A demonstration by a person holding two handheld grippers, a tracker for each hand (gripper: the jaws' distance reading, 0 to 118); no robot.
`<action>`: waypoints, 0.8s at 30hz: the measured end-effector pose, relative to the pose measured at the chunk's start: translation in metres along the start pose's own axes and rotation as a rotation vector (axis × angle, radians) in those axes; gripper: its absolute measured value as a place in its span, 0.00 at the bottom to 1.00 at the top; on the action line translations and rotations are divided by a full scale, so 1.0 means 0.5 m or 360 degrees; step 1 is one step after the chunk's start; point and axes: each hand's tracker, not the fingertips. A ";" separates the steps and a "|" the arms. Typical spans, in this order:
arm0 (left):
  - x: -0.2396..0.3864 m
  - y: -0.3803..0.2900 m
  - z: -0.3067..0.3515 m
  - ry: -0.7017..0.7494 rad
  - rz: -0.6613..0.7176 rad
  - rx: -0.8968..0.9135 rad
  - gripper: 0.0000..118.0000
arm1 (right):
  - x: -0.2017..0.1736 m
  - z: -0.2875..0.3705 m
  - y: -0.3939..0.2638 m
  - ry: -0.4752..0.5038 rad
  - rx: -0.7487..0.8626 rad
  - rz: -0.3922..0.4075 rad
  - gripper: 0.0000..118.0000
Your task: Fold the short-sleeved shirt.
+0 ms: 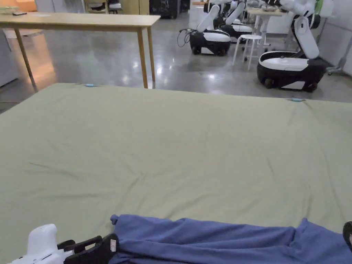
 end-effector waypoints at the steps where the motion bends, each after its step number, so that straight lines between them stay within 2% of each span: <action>1: -0.031 -0.014 -0.010 -0.0059 0.0112 -0.0103 1.00 | -0.007 -0.001 -0.001 0.0000 -0.0012 -0.0002 0.01; 3: -0.107 -0.056 -0.032 -0.0142 0.0459 -0.0171 1.00 | -0.019 0.001 -0.001 0.0002 -0.0020 -0.0012 0.01; 6: -0.189 -0.045 -0.106 -0.0599 0.0987 -0.0300 1.00 | -0.030 0.004 0.006 0.0002 -0.0028 -0.0051 0.01; 8: -0.202 -0.028 -0.143 -0.0966 0.1104 -0.0123 1.00 | -0.037 0.007 0.010 -0.0004 -0.0027 -0.0065 0.01; 10: -0.196 -0.035 -0.202 -0.1135 0.1367 -0.0248 1.00 | -0.042 0.006 0.013 -0.0010 -0.0027 -0.0073 0.01; 11: -0.185 -0.038 -0.228 -0.1174 0.1395 -0.0275 1.00 | -0.045 0.006 0.015 -0.0011 -0.0028 -0.0076 0.01; 13: -0.154 -0.030 -0.258 -0.1086 0.1258 -0.0277 0.97 | -0.051 0.004 0.020 -0.0015 -0.0028 -0.0075 0.01; 14: -0.139 -0.025 -0.265 -0.0969 0.1078 -0.0347 0.90 | -0.053 0.004 0.023 -0.0020 -0.0024 -0.0076 0.01; 15: -0.128 -0.028 -0.274 -0.0875 0.1032 -0.0422 0.76 | -0.055 0.004 0.025 -0.0021 -0.0021 -0.0081 0.01; 16: -0.114 -0.022 -0.265 -0.0778 0.1018 -0.0449 0.41 | -0.056 0.004 0.026 -0.0020 -0.0017 -0.0093 0.01; 17: -0.109 -0.030 -0.272 -0.0601 0.1019 -0.0502 0.10 | -0.056 0.004 0.027 -0.0020 -0.0015 -0.0110 0.01; 18: -0.114 -0.038 -0.270 -0.0493 0.1016 -0.0493 0.10 | -0.056 0.005 0.028 -0.0020 -0.0015 -0.0116 0.01; 19: -0.108 -0.032 -0.263 -0.0620 0.1030 -0.0434 0.10 | -0.057 0.005 0.028 -0.0024 -0.0012 -0.0120 0.01; 20: -0.099 -0.019 -0.237 -0.0550 0.0989 -0.0358 0.10 | -0.058 0.006 0.029 -0.0028 -0.0010 -0.0122 0.01; 21: -0.094 -0.006 -0.218 -0.0386 0.0906 -0.0317 0.10 | -0.058 0.008 0.030 -0.0028 -0.0010 -0.0121 0.01; 23: -0.086 0.024 -0.189 -0.0357 0.0694 -0.0209 0.10 | -0.058 0.016 0.030 -0.0034 -0.0004 -0.0110 0.01; 24: -0.095 0.039 -0.166 -0.0278 0.0671 -0.0156 0.10 | -0.057 0.019 0.030 -0.0034 -0.0002 -0.0107 0.01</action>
